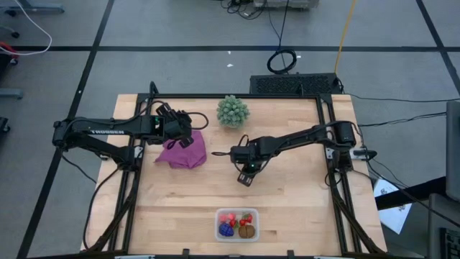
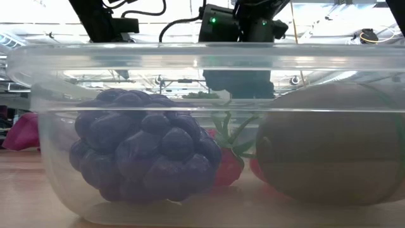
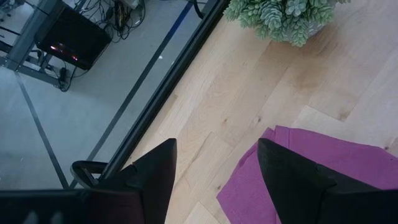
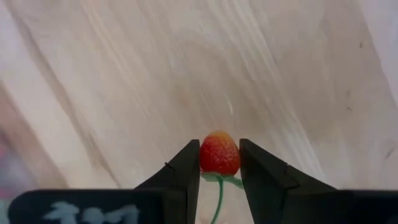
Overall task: Pick and placing Produce into tupperware
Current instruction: Put the red strawberry into the transparent container
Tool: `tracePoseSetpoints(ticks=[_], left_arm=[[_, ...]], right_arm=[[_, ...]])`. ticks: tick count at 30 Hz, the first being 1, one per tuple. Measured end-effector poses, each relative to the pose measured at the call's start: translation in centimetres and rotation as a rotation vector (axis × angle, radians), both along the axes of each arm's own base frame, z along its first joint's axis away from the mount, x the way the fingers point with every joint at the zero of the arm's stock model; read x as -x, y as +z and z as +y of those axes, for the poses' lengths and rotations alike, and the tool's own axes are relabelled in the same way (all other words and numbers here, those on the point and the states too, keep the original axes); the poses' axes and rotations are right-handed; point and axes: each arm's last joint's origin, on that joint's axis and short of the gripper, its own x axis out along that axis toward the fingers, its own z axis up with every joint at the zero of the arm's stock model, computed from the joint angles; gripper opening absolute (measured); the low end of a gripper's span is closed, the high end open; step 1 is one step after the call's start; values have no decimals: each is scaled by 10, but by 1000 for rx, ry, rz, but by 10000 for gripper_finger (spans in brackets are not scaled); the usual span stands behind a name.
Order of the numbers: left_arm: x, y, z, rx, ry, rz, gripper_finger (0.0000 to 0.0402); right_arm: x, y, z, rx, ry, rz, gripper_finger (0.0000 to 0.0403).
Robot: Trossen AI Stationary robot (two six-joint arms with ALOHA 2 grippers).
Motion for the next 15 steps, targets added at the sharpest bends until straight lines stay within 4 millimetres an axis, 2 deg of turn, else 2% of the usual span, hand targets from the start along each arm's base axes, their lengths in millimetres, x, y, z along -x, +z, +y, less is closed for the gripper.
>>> tracePoseSetpoints(ticks=[7, 11, 15], left_arm=[[0, 0, 0, 0, 0, -1, 230], [0, 0, 0, 0, 0, 0, 230], [0, 0, 0, -1, 0, 1, 230]], right_arm=[[5, 21, 9, -42, -4, -54, 91], [7, 27, 30, -108, 21, -77, 91], [8, 32, 59, -154, 64, -115, 91]])
